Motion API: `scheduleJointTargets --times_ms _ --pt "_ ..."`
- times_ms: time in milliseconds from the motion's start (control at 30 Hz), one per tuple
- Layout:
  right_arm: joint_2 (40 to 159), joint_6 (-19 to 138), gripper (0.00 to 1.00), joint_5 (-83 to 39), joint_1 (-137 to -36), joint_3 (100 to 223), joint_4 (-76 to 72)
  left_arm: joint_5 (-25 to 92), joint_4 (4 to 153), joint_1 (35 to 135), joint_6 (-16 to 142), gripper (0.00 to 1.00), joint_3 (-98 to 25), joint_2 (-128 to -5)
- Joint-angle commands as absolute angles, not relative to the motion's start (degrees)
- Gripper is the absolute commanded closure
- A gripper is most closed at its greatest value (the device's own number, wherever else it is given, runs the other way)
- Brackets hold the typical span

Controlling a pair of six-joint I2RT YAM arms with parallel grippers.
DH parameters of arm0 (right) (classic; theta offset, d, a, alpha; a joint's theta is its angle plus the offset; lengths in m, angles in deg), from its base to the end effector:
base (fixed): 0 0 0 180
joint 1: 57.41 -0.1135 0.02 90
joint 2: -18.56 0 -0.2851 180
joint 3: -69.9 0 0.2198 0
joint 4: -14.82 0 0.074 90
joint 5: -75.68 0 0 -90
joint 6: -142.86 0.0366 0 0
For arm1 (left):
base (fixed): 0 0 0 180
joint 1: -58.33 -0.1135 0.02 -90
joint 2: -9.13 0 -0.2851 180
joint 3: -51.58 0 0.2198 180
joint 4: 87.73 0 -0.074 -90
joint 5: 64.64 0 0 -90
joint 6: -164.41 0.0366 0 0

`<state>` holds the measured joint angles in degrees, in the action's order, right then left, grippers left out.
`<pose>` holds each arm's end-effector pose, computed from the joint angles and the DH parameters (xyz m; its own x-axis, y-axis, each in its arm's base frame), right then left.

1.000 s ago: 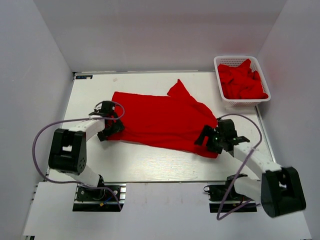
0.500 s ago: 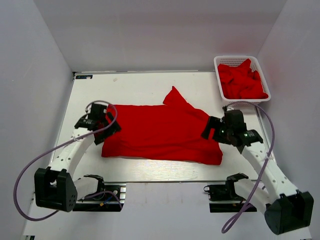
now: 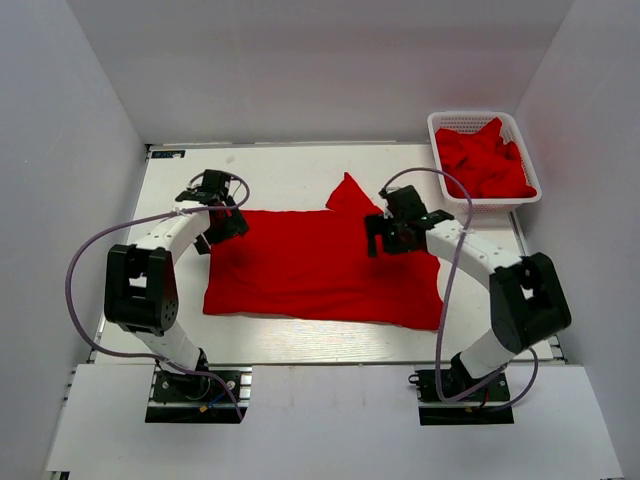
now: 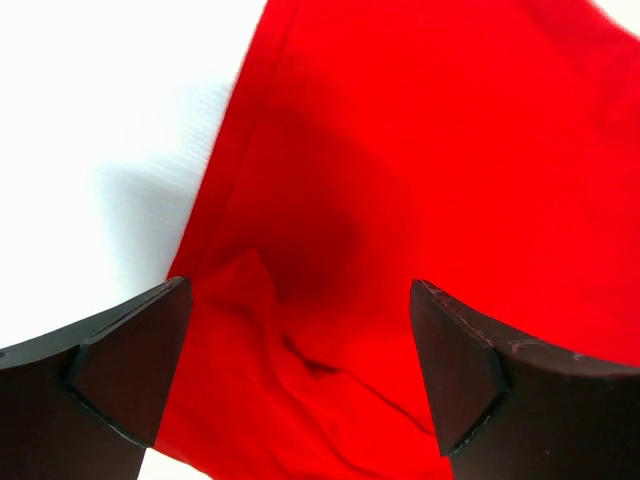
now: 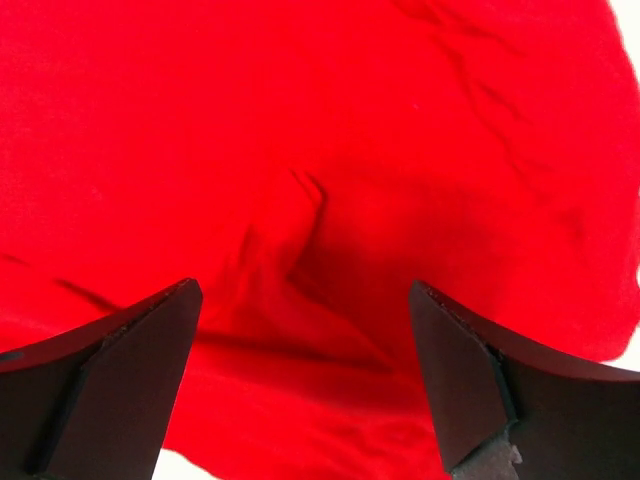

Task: Fold and stack the t-shirts
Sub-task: Fold the flattened tshirt in 1/3 of the way

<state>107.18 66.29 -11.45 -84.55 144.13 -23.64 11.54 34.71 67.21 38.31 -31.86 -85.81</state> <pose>0.2614 0.1319 0.2558 -0.7895 -0.1440 -0.5967 -0.2522 0.9623 0.1014 0.2969 -0.0375 0.2514 -0.7842 -0.4566 -0.4202 -0.4907 0.8708 -0.0303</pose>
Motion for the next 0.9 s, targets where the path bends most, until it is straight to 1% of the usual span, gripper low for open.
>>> scheduleJointTargets --times_ms 0,33,67,167,267,300,333,367,400,433,467,500,700,867 --pt "110.57 62.79 0.11 -8.52 -86.06 147.61 -20.80 8.75 34.15 66.76 39.07 0.00 -34.84 -85.61" --pt "111.19 62.62 0.11 -8.61 -86.50 147.61 -20.02 8.75 34.15 66.76 39.07 0.00 -34.84 -85.62" --pt "112.76 61.92 0.14 -9.30 -86.68 147.61 -19.40 8.75 34.15 66.76 39.60 0.00 -34.84 -85.62" --pt "114.61 61.39 0.26 -9.74 -87.82 148.05 -18.34 7.62 34.68 66.76 39.60 0.00 -34.84 -86.76" --pt "116.20 61.39 0.36 -10.27 -88.35 148.23 -18.43 7.61 34.68 66.76 39.60 0.00 -34.23 -86.76" --pt "116.64 61.39 0.41 -10.71 -88.61 148.32 -18.51 7.61 34.68 66.76 39.60 0.00 -34.23 -86.76" --pt "116.64 61.65 0.47 -11.15 -88.79 147.80 -18.17 7.61 34.68 66.76 39.60 0.00 -34.23 -86.76" --pt "116.82 61.65 0.60 -11.24 -88.96 147.53 -18.08 7.61 34.68 66.76 39.60 0.00 -34.23 -86.76" --pt "116.56 62.00 0.71 -11.07 -88.96 147.35 -17.90 7.61 34.68 66.76 39.60 0.00 -33.71 -86.76" --pt "116.47 62.09 0.80 -11.24 -88.88 146.92 -17.81 7.61 34.68 66.76 39.60 0.00 -33.70 -86.76" --pt "116.56 61.92 0.92 -11.50 -88.96 146.82 -17.64 7.61 34.68 66.76 39.60 0.00 -33.70 -86.76" --pt "116.47 61.91 1.00 -11.25 -89.05 146.82 -17.81 6.91 34.68 66.76 39.60 0.00 -33.70 -86.76" --pt "114.36 61.04 1.00 -12.38 -88.96 148.49 -17.11 6.38 33.62 66.76 39.60 0.00 -33.70 -86.76" --pt "110.15 57.17 1.00 -21.43 -89.05 149.02 -14.13 6.91 34.15 66.76 40.12 0.00 -33.17 -86.15"
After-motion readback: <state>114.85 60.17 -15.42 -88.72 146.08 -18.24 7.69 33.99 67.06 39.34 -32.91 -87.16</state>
